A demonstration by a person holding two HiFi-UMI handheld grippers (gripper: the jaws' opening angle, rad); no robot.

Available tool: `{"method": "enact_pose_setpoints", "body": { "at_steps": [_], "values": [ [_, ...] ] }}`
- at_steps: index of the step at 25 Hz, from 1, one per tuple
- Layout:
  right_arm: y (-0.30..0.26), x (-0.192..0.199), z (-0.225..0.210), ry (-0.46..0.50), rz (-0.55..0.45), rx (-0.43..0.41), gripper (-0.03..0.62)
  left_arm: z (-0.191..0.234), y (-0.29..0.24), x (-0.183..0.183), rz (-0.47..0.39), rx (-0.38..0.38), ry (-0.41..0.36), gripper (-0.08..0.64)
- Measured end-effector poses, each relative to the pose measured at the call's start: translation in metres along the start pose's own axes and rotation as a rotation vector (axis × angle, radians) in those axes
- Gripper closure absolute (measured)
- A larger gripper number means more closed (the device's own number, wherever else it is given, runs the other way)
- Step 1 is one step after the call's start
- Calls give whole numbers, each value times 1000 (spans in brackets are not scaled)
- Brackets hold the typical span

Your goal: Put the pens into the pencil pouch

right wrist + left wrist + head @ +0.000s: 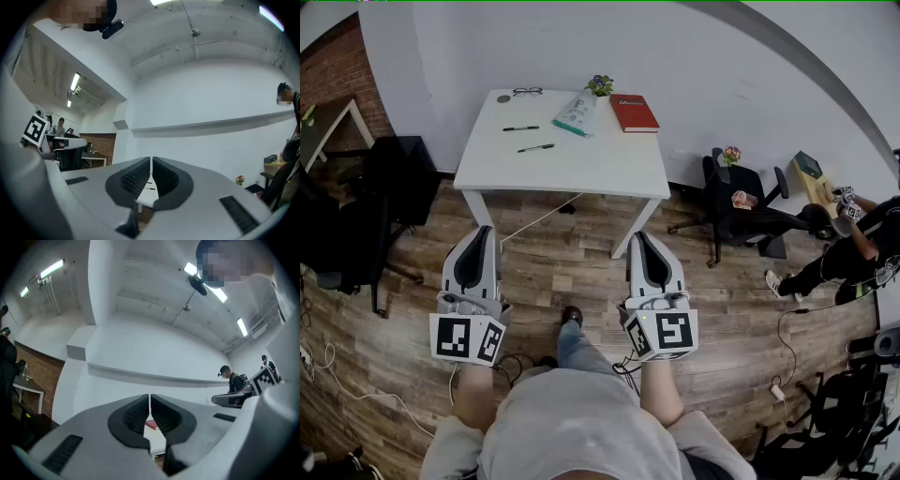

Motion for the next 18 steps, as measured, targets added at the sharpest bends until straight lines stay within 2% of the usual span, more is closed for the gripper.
{"method": "enact_pose_setpoints", "body": {
  "at_steps": [18],
  "values": [
    [-15, 7, -2, 3, 16, -15, 555, 7, -8, 9, 13, -20, 4, 526]
  ]
}}
Point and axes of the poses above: the fingertips, and each gripper's own axes: y backward along the fingers, z to its left, x out of its underside, the point moved 8 cm from there along y, backward along the fingers, and after that the axes turned 6 degrees about -y, right-handed, at the moved point
